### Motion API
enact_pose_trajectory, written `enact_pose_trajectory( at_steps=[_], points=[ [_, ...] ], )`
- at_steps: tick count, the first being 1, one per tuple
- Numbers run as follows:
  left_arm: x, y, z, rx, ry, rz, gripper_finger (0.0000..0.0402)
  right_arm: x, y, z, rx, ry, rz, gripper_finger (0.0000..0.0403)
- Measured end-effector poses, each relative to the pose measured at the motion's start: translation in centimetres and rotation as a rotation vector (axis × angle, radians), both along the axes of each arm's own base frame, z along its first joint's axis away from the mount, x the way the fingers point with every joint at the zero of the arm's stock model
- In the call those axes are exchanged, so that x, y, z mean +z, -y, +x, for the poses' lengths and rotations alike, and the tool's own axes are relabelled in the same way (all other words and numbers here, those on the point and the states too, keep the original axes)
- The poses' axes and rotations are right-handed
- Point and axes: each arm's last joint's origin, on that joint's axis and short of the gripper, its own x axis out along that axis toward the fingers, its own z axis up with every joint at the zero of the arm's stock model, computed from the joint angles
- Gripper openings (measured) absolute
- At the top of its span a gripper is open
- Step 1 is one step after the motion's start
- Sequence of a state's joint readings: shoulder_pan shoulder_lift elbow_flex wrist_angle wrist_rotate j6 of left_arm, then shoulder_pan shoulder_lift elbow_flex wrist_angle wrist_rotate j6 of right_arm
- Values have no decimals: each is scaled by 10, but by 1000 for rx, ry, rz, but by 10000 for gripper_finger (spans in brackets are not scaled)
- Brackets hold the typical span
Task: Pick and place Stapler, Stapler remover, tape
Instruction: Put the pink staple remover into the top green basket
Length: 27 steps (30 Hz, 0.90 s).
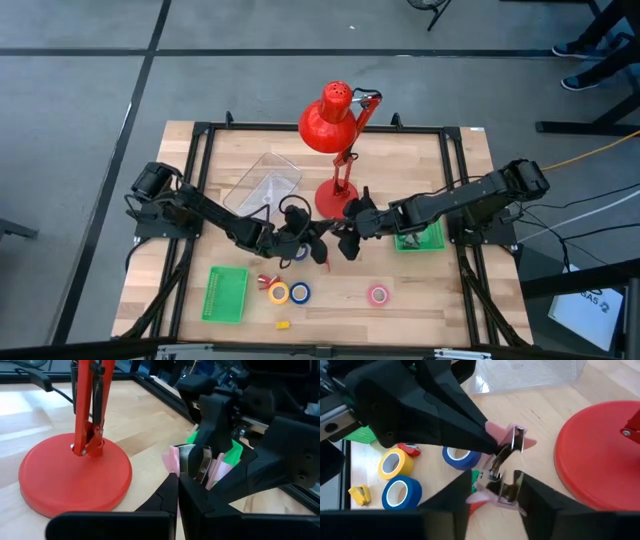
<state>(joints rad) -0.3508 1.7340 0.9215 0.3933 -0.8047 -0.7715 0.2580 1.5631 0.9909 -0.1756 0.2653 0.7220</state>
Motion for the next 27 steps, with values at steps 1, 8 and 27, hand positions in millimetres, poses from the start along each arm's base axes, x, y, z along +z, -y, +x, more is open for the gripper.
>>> enact_pose_trajectory(
  at_steps=[1,8,27],
  points=[
    [0,0,0,2,0,1,2,0,0,0,1,-1,-1,115],
    [0,-1,0,-7,-3,-3,11,0,0,0,21,-3,-18,64],
    [-1,2,2,-216,-47,-63,108,17,-14,-34,117,-121,-13,69]
  ],
)
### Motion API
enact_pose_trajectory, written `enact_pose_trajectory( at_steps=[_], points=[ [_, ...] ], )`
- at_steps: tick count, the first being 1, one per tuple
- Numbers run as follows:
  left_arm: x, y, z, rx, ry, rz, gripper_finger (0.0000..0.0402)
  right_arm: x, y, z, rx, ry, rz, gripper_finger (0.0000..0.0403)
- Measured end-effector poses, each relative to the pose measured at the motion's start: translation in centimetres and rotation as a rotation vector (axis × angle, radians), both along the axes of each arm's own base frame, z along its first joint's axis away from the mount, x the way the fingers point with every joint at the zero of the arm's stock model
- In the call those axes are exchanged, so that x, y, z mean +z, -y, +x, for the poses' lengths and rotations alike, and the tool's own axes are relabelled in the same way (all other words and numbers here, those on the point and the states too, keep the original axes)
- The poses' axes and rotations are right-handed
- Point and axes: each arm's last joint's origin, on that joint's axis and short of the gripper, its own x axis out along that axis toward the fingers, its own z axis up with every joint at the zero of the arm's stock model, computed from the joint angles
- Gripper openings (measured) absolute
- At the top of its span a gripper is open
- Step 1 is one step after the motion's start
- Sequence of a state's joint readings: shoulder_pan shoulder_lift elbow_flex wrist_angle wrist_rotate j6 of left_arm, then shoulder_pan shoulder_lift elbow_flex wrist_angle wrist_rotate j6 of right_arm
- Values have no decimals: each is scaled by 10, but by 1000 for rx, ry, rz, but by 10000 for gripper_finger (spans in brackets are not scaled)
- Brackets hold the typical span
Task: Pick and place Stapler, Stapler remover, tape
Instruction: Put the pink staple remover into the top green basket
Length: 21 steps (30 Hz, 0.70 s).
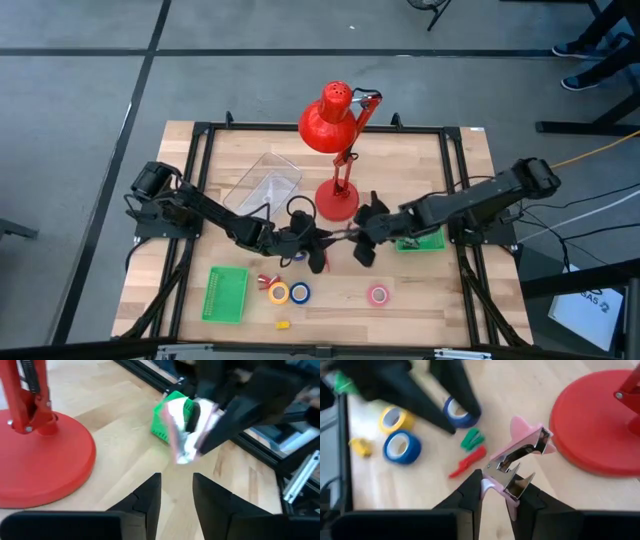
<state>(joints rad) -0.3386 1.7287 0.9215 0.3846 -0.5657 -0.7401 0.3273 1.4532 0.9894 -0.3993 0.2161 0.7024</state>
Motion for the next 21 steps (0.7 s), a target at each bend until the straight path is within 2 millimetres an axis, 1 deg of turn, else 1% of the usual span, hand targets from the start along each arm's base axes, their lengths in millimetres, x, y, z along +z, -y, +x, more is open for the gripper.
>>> enact_pose_trajectory(
  at_steps=[4,9,12,15,17,21],
  points=[
    [-1,0,0,0,-13,-2,109,17,-14,-26,105,-14,-29,62],
    [-1,0,-1,3,-12,-7,106,35,-30,-56,269,11,-79,77],
    [-1,0,-1,4,-13,-6,109,44,-36,-72,333,19,-87,77],
    [-2,0,-1,4,-16,-6,109,50,-39,-89,383,9,-92,68],
    [-2,0,-1,4,-16,-6,108,54,-39,-99,392,-2,-87,63],
    [-2,0,-1,6,-15,-10,105,55,-34,-123,313,-76,-108,70]
  ],
)
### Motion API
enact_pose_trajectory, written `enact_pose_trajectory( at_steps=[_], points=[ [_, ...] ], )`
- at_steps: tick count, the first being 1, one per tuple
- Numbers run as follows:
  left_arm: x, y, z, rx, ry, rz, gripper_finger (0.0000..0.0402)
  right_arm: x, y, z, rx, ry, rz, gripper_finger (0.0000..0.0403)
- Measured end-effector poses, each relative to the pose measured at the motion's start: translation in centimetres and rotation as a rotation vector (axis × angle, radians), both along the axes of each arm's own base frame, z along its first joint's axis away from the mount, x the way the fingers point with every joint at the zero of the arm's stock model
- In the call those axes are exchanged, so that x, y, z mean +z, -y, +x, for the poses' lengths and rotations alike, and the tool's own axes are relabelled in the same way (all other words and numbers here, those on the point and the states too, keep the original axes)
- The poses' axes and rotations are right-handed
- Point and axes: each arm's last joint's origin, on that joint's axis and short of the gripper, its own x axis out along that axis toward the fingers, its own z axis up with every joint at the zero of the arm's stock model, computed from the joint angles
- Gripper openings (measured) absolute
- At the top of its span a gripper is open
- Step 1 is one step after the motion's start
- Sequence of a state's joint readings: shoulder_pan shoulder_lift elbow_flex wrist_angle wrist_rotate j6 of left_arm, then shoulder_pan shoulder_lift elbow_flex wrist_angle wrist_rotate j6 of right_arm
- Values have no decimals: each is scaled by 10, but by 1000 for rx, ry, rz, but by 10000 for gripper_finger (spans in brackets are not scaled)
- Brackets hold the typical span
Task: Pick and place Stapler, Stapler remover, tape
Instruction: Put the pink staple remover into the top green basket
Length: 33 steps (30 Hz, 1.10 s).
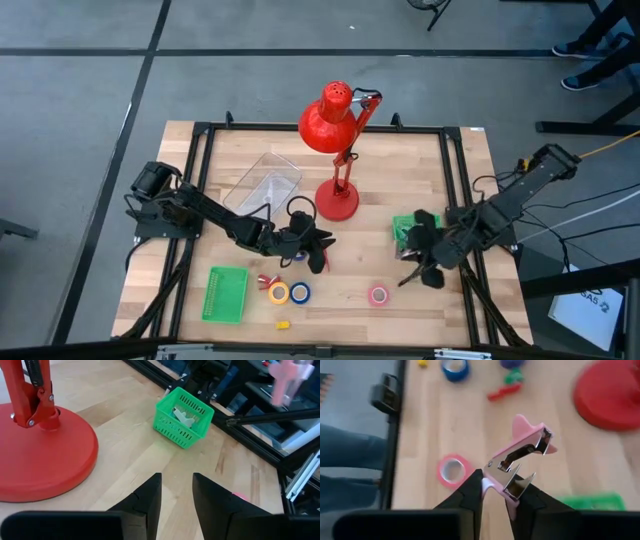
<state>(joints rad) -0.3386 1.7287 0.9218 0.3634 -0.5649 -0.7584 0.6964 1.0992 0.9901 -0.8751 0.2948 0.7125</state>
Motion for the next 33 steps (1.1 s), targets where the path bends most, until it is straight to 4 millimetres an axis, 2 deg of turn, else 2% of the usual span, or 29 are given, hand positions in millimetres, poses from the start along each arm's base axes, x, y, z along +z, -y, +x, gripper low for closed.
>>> enact_pose_trajectory(
  at_steps=[8,19,22,26,30,33],
  points=[
    [0,0,0,-1,-1,2,109,-2,11,-33,-145,-135,-55,67],
    [0,0,0,-5,-4,12,109,-10,21,-46,-333,-259,-83,78],
    [0,0,0,-5,-4,12,109,-28,20,-46,-328,-283,-79,74],
    [0,0,0,-5,-5,12,105,-60,17,-44,-341,-301,-34,72],
    [0,0,0,-4,-5,13,104,-87,22,-44,-455,-259,-15,79],
    [0,0,0,-4,-4,12,107,-98,28,-45,-553,-233,-30,82]
  ],
)
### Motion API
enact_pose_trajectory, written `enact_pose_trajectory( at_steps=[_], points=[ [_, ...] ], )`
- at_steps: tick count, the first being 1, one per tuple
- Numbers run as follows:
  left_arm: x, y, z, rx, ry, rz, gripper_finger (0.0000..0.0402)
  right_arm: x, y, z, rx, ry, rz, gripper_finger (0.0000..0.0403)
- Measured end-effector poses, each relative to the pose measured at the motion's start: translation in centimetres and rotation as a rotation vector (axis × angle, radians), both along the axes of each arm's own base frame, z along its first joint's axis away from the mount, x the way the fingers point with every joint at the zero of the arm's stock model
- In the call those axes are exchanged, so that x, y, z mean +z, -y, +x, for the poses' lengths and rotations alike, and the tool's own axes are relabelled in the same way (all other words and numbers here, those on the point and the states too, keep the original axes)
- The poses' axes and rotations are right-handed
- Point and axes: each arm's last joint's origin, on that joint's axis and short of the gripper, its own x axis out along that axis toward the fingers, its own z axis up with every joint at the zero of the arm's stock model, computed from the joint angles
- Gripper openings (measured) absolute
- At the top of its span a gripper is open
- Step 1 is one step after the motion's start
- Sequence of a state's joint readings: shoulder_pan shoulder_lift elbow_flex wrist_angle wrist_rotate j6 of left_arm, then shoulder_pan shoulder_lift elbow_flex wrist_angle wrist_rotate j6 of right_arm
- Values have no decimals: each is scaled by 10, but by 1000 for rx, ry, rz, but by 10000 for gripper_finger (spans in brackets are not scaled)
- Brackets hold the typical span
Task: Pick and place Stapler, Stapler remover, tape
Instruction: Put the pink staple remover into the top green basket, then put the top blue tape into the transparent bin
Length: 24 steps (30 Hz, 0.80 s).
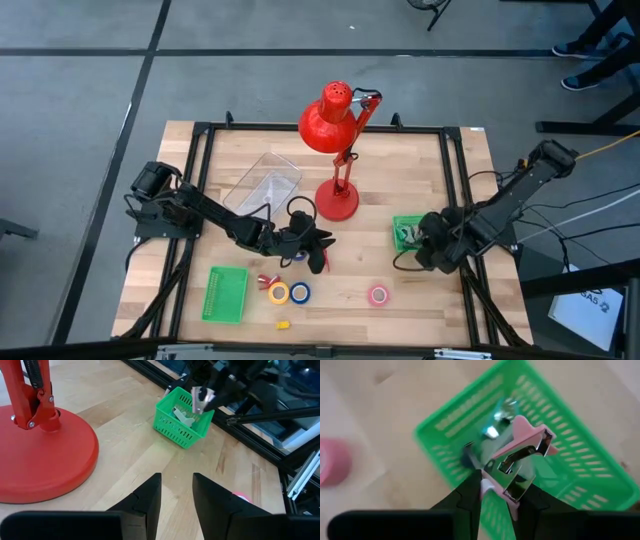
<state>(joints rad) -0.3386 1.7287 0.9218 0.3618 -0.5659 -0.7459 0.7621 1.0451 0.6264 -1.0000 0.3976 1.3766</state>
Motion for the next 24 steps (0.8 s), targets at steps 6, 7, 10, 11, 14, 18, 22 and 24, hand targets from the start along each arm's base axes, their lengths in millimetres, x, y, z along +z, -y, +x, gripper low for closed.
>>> enact_pose_trajectory(
  at_steps=[6,7,10,11,14,18,22,24],
  points=[
    [0,0,0,0,0,0,109,-6,3,2,-64,-5,48,84],
    [0,0,0,0,0,-1,109,-6,2,3,-64,-5,65,84],
    [0,0,0,0,0,0,109,-6,1,5,-61,-15,97,90],
    [0,0,0,1,0,0,109,-6,2,5,-63,-19,101,96],
    [0,0,0,9,1,3,109,-6,3,6,-73,-20,103,122],
    [0,0,0,14,3,6,110,-6,6,8,-96,-35,121,171],
    [0,0,0,15,3,5,110,-6,9,9,-113,-65,164,222],
    [0,0,0,15,3,5,110,-4,10,10,-119,-64,176,242]
  ],
)
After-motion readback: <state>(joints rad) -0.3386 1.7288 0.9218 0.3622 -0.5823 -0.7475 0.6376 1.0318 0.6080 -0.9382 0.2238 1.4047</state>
